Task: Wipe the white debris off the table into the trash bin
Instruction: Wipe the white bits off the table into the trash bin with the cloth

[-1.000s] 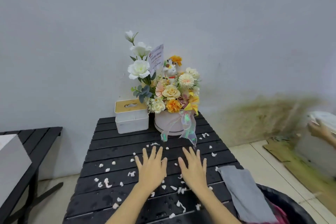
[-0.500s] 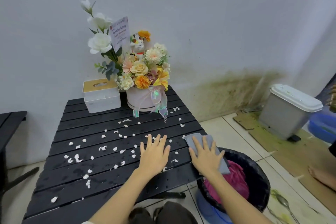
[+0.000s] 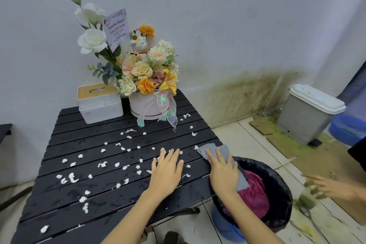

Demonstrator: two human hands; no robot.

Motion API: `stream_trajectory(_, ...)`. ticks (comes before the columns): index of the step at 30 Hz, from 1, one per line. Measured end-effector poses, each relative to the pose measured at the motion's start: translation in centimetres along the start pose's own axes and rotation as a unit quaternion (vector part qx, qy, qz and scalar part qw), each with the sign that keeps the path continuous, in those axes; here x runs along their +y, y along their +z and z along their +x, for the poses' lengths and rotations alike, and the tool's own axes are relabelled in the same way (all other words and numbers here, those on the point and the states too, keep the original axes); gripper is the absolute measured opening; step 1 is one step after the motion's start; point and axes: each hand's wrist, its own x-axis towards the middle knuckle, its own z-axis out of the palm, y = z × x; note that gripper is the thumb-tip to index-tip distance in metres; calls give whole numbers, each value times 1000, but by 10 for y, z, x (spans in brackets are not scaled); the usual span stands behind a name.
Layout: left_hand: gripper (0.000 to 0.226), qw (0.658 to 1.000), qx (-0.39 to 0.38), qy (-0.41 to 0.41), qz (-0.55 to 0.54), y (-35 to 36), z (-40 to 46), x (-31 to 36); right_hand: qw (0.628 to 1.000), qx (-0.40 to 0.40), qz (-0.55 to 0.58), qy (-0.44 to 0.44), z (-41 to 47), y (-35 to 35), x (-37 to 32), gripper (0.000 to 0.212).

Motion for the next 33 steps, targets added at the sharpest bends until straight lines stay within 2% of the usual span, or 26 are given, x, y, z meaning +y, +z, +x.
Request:
stream_trajectory(3,50,1000,12,-9,-21,-6,-15,-9,1000,-13,10,-15,3,0,9,52)
stream_trajectory(7,49,998,36,-38,-18,-18,-39,-23,984,45,166,49,-4,-35,-6,41)
stream_trajectory(11,47,989,109,-93,-29,-29,-57,-34,975,83,201,-44,-31,-50,-60,40)
stream_trajectory(13,46,983,149,-105,-32,-32,-63,-35,976,51,188,-95,-45,-42,-90,40)
stream_trajectory(17,48,977,174,-119,-22,-30,-70,-47,968,-122,65,-209,-69,6,-120,46)
stream_trajectory(19,48,980,164,-112,-9,-24,-70,-54,962,-136,35,-233,-72,23,-118,45)
stream_trajectory(24,50,988,128,-73,49,-4,-60,-53,973,-99,48,-202,-48,30,-104,43)
stream_trajectory(33,49,983,145,-62,96,8,-50,-56,996,-55,24,-67,11,11,-20,44)
